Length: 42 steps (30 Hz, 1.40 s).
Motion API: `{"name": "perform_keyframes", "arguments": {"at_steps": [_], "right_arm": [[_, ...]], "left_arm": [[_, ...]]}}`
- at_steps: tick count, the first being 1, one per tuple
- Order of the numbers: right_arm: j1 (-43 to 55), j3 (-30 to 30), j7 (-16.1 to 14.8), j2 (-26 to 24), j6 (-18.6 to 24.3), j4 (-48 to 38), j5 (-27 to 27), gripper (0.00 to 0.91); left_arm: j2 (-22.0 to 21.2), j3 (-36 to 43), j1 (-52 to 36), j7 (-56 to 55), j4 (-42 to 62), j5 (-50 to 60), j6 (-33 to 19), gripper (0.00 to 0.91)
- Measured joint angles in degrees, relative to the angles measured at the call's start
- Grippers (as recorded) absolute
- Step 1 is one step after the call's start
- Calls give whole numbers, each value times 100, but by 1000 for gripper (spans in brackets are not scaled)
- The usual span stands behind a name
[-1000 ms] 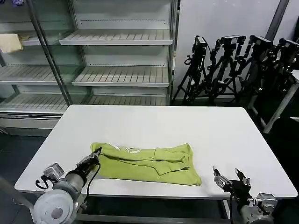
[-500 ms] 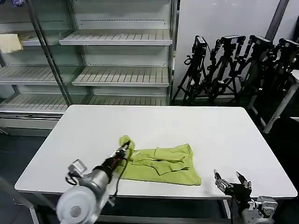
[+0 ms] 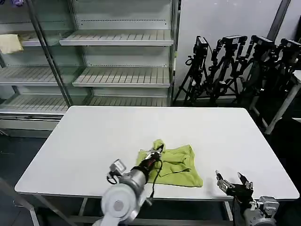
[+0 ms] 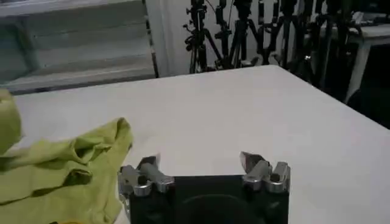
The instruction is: Fold and organize the clothes.
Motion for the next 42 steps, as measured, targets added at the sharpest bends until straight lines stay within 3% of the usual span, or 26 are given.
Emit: {"name": "perform_keyframes", "arguments": {"at_steps": [4, 5, 6, 14, 26, 33, 42], "right_arm": [[14, 17, 2, -18, 0, -17, 30, 907], [15, 18, 4, -19, -1, -19, 34, 907], [15, 18, 6, -20, -2, -20, 36, 907], [9, 44, 12, -33, -7, -21, 48, 907], [13, 29, 28, -19, -23, 8, 45, 907], [4, 28, 23, 2, -23, 56, 44, 907], [9, -22, 24, 63, -31, 152, 21, 907]], "left_arm": [[-239, 205, -138, -5, 256, 148, -26, 30], [-290, 240, -169, -5, 315, 185, -26, 685], [-340, 270, -201, -4, 377, 225, -25, 907], [-573, 426, -352, 98, 754, 411, -59, 907], [-462, 468, -203, 313, 444, 349, -156, 907], [-66, 205, -19, 390, -83, 472, -103, 907], [747, -174, 223, 501, -323, 1253, 197, 907]]}}
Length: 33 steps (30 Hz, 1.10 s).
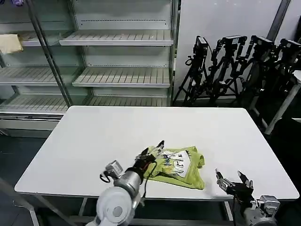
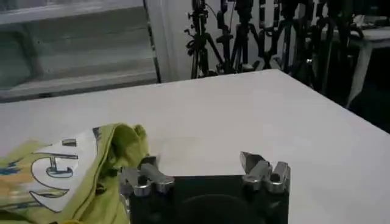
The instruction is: Fold and organize the clothes.
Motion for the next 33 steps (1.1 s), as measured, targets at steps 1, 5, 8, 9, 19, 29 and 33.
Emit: {"name": "perform_keyframes", "arguments": {"at_steps": [1, 5, 8, 9, 19, 29, 33], "right_arm": [[-6, 0, 1, 8, -2, 11, -4, 907], [-46, 16, 4, 29, -5, 57, -21, 907], [-79, 45, 4, 30, -7, 94, -19, 907], [-97, 64, 4, 30, -8, 116, -16, 907], [-212, 225, 6, 22, -18, 261, 18, 907], [-239, 296, 25, 52, -37, 328, 41, 907], [-237, 297, 37, 72, -54, 350, 38, 907]], "left_arm": [[62, -19, 7, 8, -2, 52, 54, 907], [208, -42, 26, 57, 43, 113, 246, 907], [251, -34, 22, 106, 130, 108, 391, 907], [253, -25, 18, 125, 161, 110, 436, 907], [187, 107, -186, 303, 656, 147, 721, 907], [211, 111, -311, 377, 924, 127, 758, 20], [214, 59, -310, 380, 965, -2, 743, 20]]}}
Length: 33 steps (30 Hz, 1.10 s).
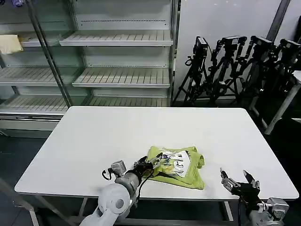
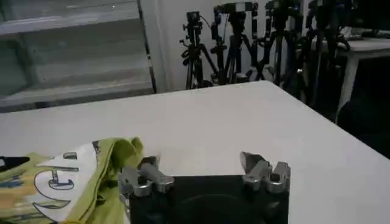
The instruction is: Fold and organize the clothes.
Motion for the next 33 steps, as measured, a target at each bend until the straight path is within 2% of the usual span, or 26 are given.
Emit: {"name": "perform_keyframes", "arguments": {"at_steps": [13, 33], "right_arm": [[-35, 48, 16, 34, -11, 45, -9, 907], [-10, 79, 41, 26, -29, 103, 6, 907]], "left_arm": [[-6, -144, 62, -9, 60, -628, -75, 20], [-300, -662, 404, -201, -262, -1609, -349, 20]]}}
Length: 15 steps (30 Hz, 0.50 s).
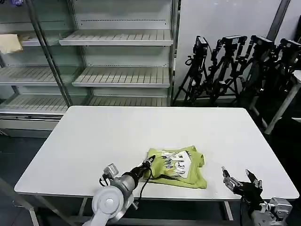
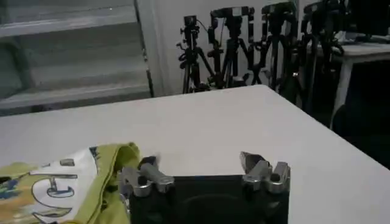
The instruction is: Fold and organize the clothes.
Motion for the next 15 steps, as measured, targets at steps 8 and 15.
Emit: {"name": "perform_keyframes", "arguments": {"at_steps": [8, 15], "right_arm": [[122, -101, -18, -17, 5, -78, 46, 907], [305, -258, -23, 5, 16, -181, 85, 907]], "left_arm": [[475, -795, 217, -55, -360, -410, 92, 20], [1661, -1960, 292, -79, -533, -701, 333, 20]]}}
